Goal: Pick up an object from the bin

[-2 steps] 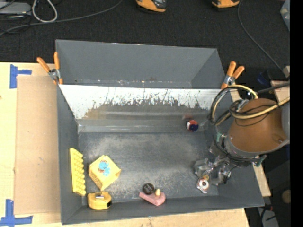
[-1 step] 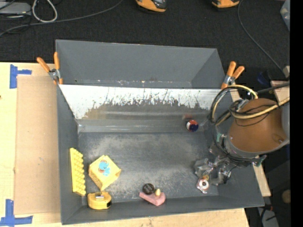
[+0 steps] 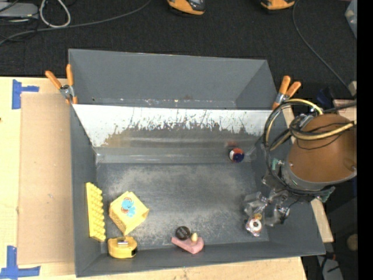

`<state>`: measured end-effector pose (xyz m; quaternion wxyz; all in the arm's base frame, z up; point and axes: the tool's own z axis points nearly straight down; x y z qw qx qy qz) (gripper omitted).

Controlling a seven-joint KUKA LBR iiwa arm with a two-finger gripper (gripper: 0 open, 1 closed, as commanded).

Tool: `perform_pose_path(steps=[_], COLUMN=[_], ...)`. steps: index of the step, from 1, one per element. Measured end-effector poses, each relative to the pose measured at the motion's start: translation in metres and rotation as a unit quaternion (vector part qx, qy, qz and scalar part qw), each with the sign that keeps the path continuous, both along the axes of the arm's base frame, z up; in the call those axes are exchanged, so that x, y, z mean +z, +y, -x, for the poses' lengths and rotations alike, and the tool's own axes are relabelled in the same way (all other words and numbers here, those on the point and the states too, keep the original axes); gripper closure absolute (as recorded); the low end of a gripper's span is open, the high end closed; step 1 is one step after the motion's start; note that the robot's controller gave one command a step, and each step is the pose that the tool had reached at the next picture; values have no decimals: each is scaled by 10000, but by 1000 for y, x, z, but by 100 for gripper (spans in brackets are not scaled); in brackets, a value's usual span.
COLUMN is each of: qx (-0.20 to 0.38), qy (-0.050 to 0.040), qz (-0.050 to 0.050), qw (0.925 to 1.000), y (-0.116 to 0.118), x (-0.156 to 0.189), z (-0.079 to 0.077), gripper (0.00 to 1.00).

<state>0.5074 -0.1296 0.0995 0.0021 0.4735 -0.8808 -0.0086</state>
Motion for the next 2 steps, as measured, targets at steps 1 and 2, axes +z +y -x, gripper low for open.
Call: perform_pose_path(steps=[1, 2], qx=[-11, -21], qy=[-11, -23], qz=[-1, -2], qw=[10000, 10000], y=[0, 1], x=[25, 35], z=[-1, -2], gripper=[100, 100])
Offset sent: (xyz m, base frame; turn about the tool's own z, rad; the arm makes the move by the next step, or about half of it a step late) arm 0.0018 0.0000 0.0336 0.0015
